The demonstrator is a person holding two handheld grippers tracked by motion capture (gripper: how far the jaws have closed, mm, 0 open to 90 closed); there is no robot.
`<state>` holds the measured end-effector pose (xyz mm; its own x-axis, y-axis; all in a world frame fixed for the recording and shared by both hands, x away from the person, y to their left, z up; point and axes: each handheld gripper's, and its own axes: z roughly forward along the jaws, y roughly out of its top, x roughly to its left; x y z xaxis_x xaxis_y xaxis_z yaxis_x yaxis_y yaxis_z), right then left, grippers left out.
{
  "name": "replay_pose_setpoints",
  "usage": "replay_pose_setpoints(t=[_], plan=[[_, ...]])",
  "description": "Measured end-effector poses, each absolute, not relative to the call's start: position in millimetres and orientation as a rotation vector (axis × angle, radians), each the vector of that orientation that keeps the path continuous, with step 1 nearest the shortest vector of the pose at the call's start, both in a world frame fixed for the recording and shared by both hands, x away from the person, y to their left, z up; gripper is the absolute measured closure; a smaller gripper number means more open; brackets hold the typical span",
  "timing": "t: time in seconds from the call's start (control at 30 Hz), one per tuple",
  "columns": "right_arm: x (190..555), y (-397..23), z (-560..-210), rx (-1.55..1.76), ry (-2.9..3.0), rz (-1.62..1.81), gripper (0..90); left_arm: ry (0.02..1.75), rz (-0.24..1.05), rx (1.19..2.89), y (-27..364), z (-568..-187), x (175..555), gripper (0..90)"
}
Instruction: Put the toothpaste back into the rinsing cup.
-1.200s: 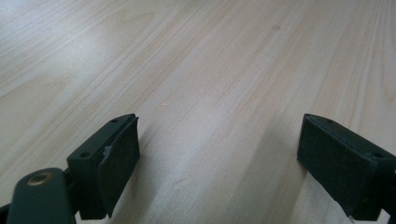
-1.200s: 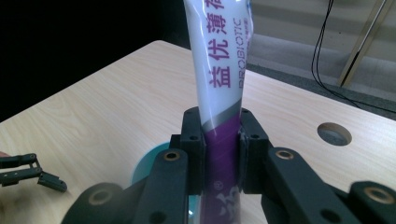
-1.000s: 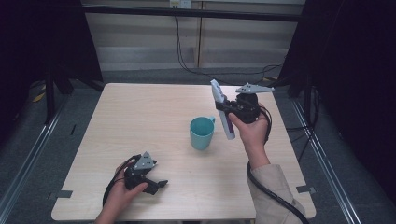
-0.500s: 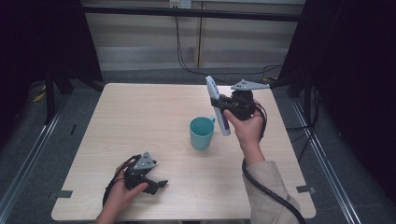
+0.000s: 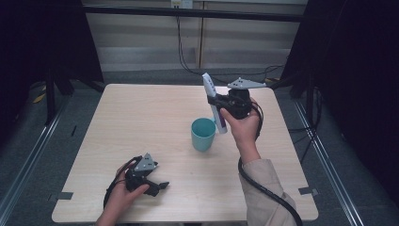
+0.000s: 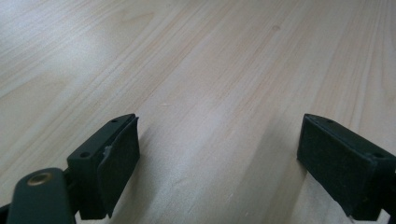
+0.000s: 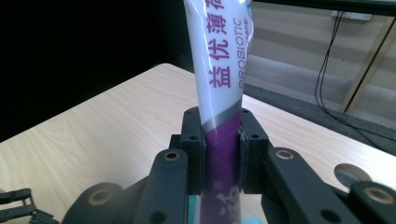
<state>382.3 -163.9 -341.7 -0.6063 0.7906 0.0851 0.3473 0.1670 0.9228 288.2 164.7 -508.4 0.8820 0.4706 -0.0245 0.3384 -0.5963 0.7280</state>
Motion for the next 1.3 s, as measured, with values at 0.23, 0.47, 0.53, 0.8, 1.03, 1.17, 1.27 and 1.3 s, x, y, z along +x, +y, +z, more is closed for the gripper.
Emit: replay_pose_setpoints(t=[0.23,0.47,0.53,0.8,1.03,1.17,1.27,1.3], plan=[[384.9,-158.3,-342.1,1.060,2.028,1.434,76.4,0.577,0.214,2.265,164.9,-508.2,288.3,12.7],[387.4,-154.4,-345.1,1.060,2.018,1.449,76.4,0.577,0.213,2.265,164.9,-508.2,288.3,12.7],[388.1,-153.3,-346.3,1.060,2.012,1.453,76.4,0.578,0.217,2.263,164.7,-508.4,288.3,12.7],[391.9,-148.6,-350.6,1.055,2.009,1.471,76.4,0.578,0.217,2.264,164.8,-508.4,288.3,12.7],[395.0,-142.9,-356.7,1.051,2.017,1.471,76.3,0.578,0.217,2.265,164.8,-508.4,288.2,12.7],[396.7,-140.7,-359.9,1.050,2.016,1.467,76.3,0.578,0.217,2.263,164.7,-508.4,288.2,12.7],[397.5,-139.6,-361.4,1.045,2.020,1.461,76.3,0.579,0.216,2.264,164.8,-508.4,288.2,12.7],[397.7,-139.1,-362.0,1.047,2.023,1.462,76.3,0.578,0.217,2.264,164.8,-508.4,288.2,12.7]])
